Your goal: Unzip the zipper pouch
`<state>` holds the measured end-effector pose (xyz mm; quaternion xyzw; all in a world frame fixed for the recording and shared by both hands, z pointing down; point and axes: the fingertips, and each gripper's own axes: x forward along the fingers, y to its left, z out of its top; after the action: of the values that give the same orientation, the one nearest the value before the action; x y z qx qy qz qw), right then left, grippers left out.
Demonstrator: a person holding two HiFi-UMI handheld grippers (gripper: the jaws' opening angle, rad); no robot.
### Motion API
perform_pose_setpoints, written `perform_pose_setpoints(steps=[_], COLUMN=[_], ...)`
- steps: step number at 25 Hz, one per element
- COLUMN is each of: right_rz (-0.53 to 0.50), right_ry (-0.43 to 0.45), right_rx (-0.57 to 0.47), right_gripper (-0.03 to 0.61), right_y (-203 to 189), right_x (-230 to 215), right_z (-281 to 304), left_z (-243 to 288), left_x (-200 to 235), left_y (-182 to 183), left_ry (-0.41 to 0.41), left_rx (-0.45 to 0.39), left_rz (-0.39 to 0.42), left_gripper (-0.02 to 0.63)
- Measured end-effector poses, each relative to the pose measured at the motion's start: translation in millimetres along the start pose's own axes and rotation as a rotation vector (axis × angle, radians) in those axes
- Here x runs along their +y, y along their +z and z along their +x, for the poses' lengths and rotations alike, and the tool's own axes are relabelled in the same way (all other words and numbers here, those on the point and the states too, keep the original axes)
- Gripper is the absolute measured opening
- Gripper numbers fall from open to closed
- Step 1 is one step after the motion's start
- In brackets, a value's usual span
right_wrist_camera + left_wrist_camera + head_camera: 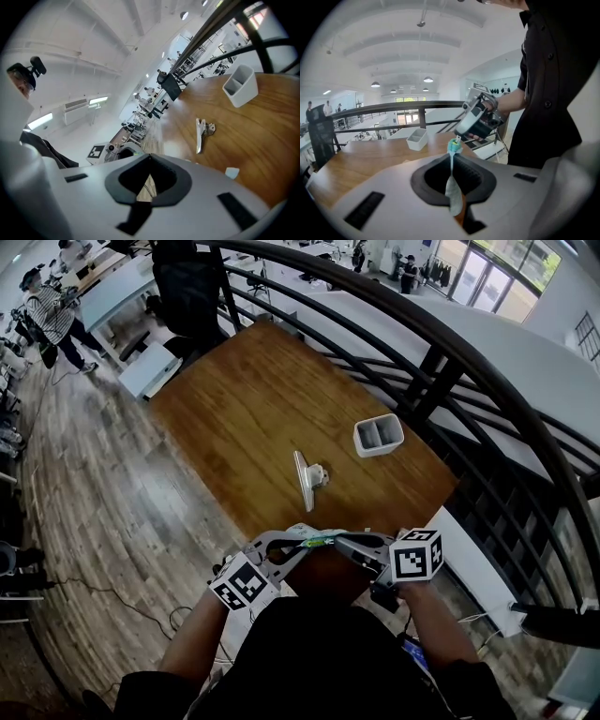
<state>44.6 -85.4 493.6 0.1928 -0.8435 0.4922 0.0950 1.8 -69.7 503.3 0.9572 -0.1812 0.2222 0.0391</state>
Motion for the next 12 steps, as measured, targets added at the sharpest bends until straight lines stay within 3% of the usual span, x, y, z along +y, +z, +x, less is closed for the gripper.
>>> perform_pose_setpoints(steps=[12], right_rz=[-0.044], right_ry=[-0.065], right_rx=[0.006], right_gripper=[-0.003], right_y=[3.4], right_x=[-12.2], right_z=[-6.4], left_z=[-1.1], left_x=[3.6], left_y=[-2.4], left_ry=[0.031], left_rx=[0.008], left_rz=[0.01], left_gripper=[0.015])
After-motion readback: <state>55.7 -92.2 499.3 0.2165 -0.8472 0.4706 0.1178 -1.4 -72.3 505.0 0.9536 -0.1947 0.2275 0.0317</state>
